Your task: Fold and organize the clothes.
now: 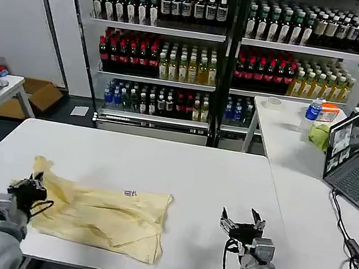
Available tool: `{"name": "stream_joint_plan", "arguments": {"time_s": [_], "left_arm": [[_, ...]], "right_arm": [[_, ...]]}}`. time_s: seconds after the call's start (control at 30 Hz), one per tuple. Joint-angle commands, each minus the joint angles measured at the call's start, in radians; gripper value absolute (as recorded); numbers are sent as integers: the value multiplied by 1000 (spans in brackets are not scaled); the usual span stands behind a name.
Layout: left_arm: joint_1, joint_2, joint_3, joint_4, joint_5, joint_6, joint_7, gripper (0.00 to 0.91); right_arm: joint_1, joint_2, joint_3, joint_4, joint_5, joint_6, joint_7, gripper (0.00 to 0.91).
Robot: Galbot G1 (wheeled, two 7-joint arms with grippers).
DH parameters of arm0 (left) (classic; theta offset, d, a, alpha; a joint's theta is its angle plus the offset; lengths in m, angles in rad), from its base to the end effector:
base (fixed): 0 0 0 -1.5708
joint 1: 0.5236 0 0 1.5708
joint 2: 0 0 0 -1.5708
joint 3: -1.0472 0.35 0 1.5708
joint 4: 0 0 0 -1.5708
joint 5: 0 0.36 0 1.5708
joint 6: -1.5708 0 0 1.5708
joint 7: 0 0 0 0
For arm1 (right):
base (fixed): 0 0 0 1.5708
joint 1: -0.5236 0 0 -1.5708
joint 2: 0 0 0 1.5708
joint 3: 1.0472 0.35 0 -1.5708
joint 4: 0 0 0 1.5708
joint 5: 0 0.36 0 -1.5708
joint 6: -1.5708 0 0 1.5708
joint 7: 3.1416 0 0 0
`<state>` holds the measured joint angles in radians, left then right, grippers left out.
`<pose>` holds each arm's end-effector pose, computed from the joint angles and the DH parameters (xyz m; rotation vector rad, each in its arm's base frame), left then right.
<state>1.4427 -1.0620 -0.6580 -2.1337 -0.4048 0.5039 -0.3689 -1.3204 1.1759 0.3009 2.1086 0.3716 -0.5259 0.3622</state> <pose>0.2329 0.1125 -0.2251 0.3463 -2.8041 -0.2903 0.2420 -0.0007 -0.2538 0.0627 -2.7768 0.1125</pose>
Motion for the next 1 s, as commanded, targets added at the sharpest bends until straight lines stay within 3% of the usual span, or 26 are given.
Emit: {"name": "stream_joint_plan", "arguments": {"time_s": [0.03, 0.5, 1.0], "left_arm": [[44, -102, 248, -120, 443, 0, -70, 20], [-24, -199, 522, -10, 689, -9, -130, 20], [-220, -224, 645, 139, 463, -45, -99, 20]], "right_arm": [[3, 0, -3, -5, -2, 0, 0, 907], [22, 12, -15, -30, -5, 0, 0, 907], [31, 22, -26, -50, -15, 1, -1, 907]]}}
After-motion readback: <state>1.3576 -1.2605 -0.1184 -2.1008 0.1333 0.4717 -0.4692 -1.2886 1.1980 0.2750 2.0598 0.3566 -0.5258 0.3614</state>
